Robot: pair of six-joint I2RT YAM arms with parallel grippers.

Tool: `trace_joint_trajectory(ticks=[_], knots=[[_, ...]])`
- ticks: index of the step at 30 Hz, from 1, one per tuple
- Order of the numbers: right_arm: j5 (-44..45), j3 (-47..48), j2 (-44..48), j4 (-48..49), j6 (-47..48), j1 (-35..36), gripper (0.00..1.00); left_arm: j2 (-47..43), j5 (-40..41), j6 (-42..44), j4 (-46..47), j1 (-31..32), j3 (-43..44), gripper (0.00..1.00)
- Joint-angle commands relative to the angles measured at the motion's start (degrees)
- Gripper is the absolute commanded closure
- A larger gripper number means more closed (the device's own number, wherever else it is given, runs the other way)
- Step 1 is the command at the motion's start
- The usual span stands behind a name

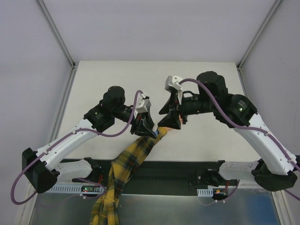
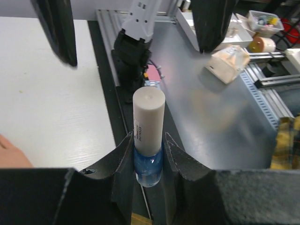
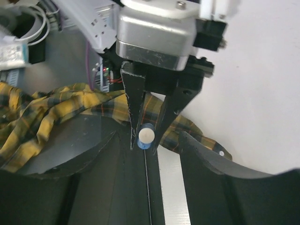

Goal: Paint the nails

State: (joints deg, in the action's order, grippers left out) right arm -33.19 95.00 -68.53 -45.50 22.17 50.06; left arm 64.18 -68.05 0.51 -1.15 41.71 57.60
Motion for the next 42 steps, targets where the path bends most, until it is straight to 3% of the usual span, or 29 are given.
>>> trace_joint_trajectory(ticks=[1, 9, 19, 27, 37, 38, 42], knots=[[-14.2, 1.9, -1.9, 0.1, 7.4, -0.6, 0.46, 0.4, -8.6, -2.1, 2.6, 1.0, 2.4, 1.0], [-20.8, 2.3, -4.2, -0.8, 9.2, -0.9, 0.53, 0.2, -9.3, -2.2, 2.6, 1.0, 2.6, 1.0], [-21.7, 2.0, -6.9, -2.0, 10.6, -1.0, 0.55, -0.3, -9.6, -2.2, 2.6, 1.1, 2.6, 1.0], [-22.4, 0.3, -6.7, -2.6, 11.2, -1.0, 0.64, -0.6, -9.0, -1.9, 2.6, 1.0, 2.5, 1.0], [-20.9, -1.7, -5.6, -3.2, 10.6, -1.0, 0.86, -2.2, -3.4, -1.0, 2.6, 0.9, 1.8, 1.0], [-20.6, -1.8, -5.6, -3.1, 10.3, -0.9, 0.94, -2.4, -2.6, -1.0, 2.6, 0.8, 1.7, 1.0], [-17.5, -2.5, -5.5, -2.3, 6.5, -0.9, 1.0, -3.7, 5.9, -1.0, 2.6, 0.4, 1.3, 1.0]])
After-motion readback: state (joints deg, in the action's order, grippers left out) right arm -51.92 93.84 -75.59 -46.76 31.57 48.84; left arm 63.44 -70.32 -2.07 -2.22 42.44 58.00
